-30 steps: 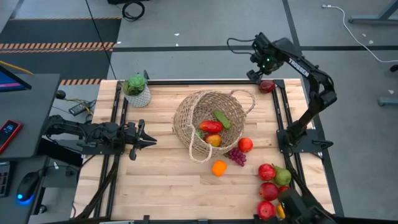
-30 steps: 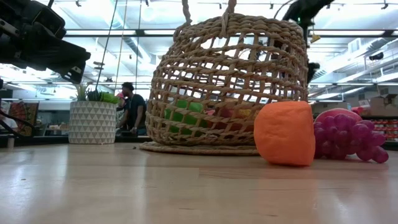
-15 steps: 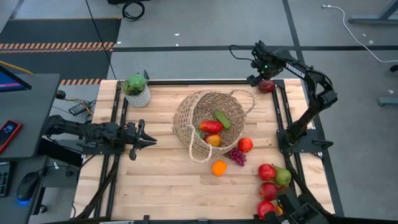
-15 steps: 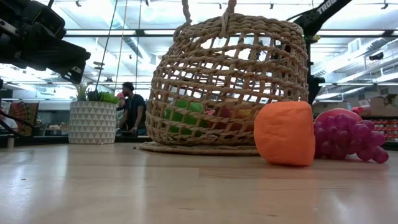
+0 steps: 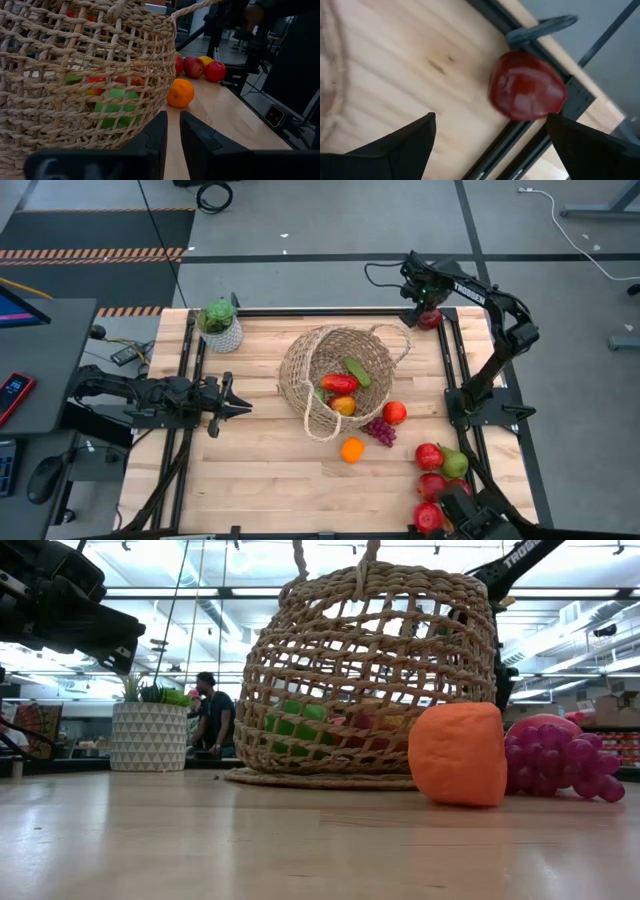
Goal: Build produce basket
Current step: Put the orange into the woven basket
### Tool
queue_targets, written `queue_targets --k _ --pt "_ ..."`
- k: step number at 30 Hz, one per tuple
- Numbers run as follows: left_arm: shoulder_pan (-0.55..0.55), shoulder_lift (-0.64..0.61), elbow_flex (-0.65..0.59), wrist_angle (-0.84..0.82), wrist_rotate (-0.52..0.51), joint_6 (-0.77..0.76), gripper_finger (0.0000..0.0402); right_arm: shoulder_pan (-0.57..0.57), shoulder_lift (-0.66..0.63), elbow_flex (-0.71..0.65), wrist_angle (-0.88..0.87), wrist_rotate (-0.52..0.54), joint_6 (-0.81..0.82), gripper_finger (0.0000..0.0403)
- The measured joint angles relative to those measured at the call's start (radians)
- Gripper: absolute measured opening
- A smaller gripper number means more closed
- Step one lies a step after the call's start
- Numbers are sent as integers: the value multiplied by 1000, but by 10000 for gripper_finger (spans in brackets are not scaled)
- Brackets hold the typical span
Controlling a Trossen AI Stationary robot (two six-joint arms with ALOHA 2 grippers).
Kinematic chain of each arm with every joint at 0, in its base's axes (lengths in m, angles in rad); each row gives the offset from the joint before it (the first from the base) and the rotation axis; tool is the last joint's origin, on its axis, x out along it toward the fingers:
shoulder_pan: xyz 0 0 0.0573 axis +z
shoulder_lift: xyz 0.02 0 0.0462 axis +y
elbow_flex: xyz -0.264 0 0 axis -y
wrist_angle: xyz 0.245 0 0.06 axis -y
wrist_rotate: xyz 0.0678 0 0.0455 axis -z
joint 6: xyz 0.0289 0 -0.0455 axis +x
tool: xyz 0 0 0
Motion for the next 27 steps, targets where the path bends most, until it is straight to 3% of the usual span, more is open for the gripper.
queue_targets --k 6,17,23,27 --pt "0 0 0 0 0 0 60 33 -75 116 -21 -88 70 362" --pt "0 0 0 0 0 0 57 217 -263 319 134 -416 96 357" --pt "0 0 0 0 0 0 57 423 -369 336 221 -425 163 357" --pt "0 0 0 0 0 0 62 608 -396 336 230 -319 236 357"
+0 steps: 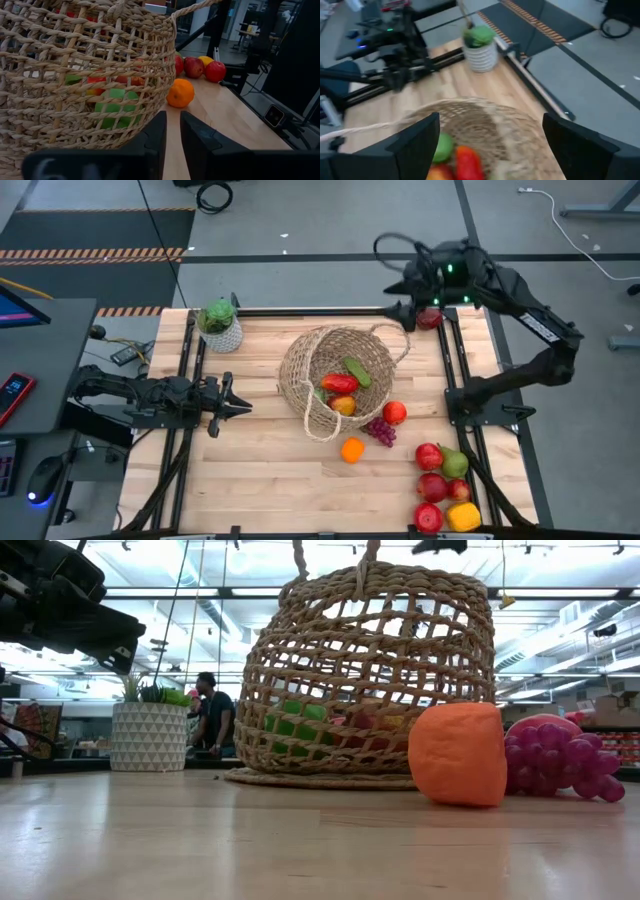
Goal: Build produce basket
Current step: Put the orange into the woven basket
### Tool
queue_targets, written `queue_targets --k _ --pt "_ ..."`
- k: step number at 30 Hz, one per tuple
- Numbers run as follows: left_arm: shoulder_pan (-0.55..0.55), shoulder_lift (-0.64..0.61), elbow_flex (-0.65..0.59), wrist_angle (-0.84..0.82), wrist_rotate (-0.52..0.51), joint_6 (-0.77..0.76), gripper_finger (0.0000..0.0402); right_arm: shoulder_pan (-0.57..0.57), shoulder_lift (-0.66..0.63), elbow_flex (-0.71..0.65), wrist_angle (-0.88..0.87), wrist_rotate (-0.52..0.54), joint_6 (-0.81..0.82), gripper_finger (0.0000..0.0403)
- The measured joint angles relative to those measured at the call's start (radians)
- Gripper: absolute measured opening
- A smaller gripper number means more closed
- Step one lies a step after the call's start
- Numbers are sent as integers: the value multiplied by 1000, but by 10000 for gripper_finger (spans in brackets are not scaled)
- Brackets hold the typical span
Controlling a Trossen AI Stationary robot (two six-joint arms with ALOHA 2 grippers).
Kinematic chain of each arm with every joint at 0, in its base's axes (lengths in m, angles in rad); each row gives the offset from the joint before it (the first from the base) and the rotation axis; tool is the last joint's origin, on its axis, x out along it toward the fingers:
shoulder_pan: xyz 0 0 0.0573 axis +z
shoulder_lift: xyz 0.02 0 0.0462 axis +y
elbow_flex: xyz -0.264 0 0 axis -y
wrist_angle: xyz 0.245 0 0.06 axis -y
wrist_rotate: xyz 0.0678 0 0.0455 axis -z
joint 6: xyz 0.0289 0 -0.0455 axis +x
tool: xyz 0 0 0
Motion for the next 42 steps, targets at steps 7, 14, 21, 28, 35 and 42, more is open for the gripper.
queue_targets --k 7,14,21,28,35,42 --pt "0 0 0 0 0 0 60 316 -7 0 40 212 212 357" --pt "0 0 0 0 0 0 60 511 9 0 64 341 290 357" --pt "0 0 0 0 0 0 60 626 33 0 -27 263 366 357" --pt "0 0 0 0 0 0 56 754 93 -2 -343 138 489 357" --pt "0 0 0 0 0 0 63 894 111 -88 -407 175 471 357" --pt "0 0 0 0 0 0 58 1016 111 -260 -177 237 381 357"
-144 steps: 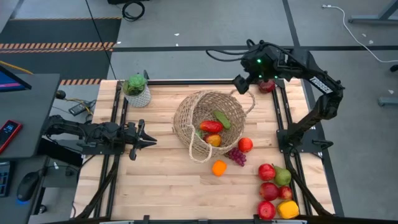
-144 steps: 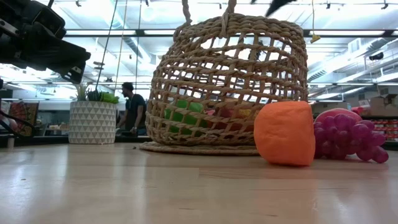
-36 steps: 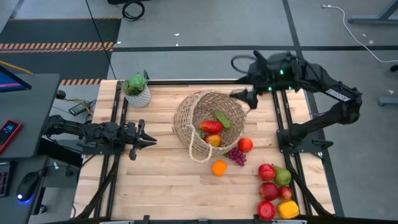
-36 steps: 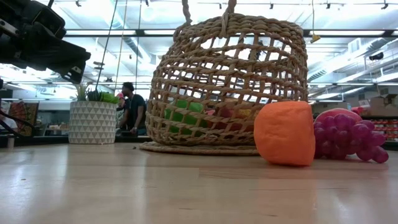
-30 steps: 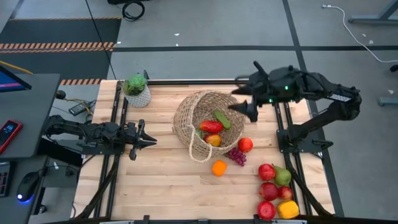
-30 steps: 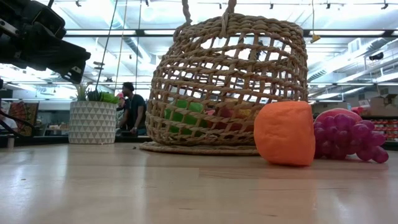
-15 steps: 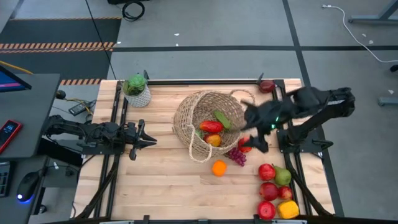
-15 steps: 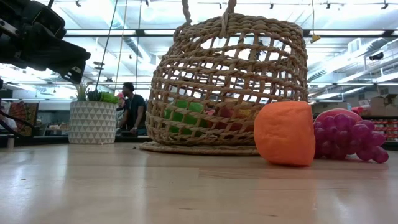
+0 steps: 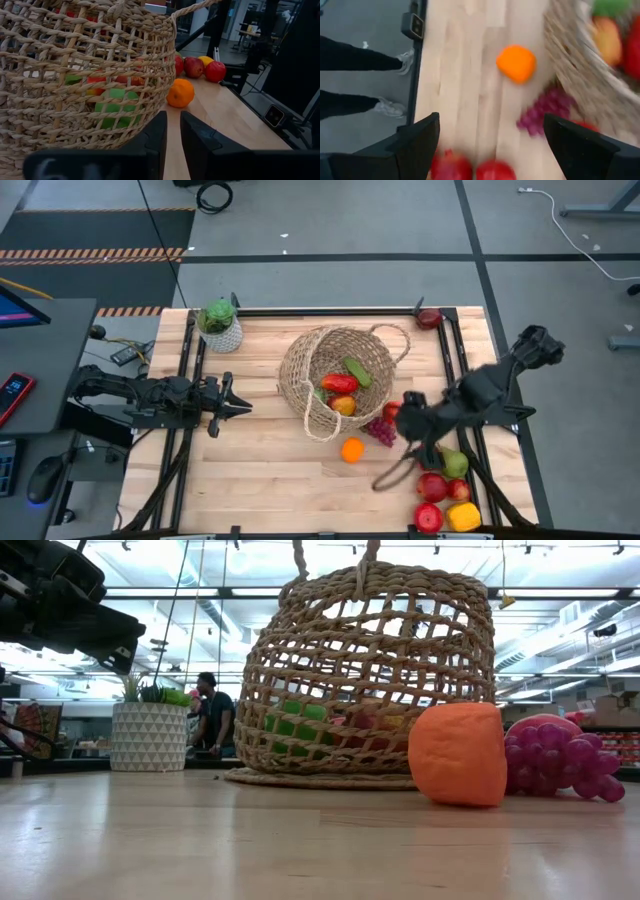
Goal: Build produce basket
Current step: Put the orange into the woven basket
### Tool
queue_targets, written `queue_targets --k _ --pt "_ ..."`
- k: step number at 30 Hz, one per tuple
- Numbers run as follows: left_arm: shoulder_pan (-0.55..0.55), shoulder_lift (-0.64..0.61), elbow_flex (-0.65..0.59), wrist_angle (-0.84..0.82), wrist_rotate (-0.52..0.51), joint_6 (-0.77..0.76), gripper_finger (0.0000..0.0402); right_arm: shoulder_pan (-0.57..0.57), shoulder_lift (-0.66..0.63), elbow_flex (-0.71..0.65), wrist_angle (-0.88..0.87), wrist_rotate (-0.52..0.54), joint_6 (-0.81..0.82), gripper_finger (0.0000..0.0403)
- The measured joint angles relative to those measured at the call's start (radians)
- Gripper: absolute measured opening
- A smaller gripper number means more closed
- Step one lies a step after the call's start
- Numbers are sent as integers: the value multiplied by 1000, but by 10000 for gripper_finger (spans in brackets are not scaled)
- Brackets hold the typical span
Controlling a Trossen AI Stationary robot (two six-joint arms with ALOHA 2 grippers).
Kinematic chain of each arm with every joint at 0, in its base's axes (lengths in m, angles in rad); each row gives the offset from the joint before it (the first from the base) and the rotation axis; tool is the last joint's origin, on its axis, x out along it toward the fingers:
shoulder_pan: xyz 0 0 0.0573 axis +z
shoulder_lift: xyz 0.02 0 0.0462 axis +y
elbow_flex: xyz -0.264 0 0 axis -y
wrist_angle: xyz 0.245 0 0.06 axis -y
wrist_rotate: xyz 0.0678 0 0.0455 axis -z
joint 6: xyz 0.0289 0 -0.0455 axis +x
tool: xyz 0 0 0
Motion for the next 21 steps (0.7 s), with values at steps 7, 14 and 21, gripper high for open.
queue_targets --k 7,14,21 --pt "0 0 0 0 0 0 62 98 63 -167 316 24 -149 356" --pt "0 0 0 0 0 0 59 130 284 -57 287 -25 -253 345" --pt "0 0 0 0 0 0 58 115 468 96 234 -23 -477 333"
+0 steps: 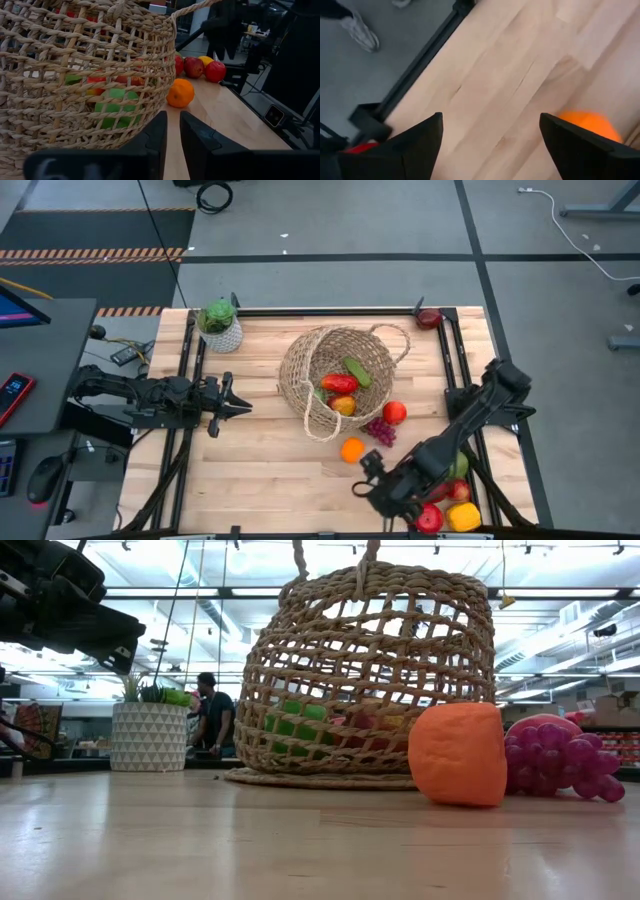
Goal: Build produce basket
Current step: Put the orange into the woven basket
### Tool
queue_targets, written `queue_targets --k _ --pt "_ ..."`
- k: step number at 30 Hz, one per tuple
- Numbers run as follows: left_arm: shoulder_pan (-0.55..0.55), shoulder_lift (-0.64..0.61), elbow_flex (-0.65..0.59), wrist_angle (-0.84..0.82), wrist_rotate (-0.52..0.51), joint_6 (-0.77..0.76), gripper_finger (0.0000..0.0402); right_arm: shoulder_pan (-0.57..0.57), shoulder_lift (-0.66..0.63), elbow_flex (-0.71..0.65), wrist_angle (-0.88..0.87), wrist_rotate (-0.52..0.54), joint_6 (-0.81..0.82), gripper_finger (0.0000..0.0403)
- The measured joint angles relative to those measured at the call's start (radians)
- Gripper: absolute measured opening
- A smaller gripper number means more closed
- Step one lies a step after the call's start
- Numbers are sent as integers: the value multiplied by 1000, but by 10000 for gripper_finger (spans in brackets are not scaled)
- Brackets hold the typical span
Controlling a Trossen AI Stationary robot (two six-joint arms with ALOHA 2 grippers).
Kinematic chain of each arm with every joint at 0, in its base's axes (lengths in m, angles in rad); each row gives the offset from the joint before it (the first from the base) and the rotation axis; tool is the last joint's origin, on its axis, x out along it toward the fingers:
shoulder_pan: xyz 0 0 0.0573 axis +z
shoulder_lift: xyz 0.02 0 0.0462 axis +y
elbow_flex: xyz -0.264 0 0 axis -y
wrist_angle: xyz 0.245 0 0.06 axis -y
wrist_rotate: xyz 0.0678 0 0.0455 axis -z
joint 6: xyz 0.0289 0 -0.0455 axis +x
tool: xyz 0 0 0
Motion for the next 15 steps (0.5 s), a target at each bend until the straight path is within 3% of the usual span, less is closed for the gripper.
queue_targets --k 9,15 --pt "0 0 0 0 0 0 62 -72 171 192 -29 136 -286 324" --pt "0 0 0 0 0 0 58 -165 286 324 -198 78 -303 320"
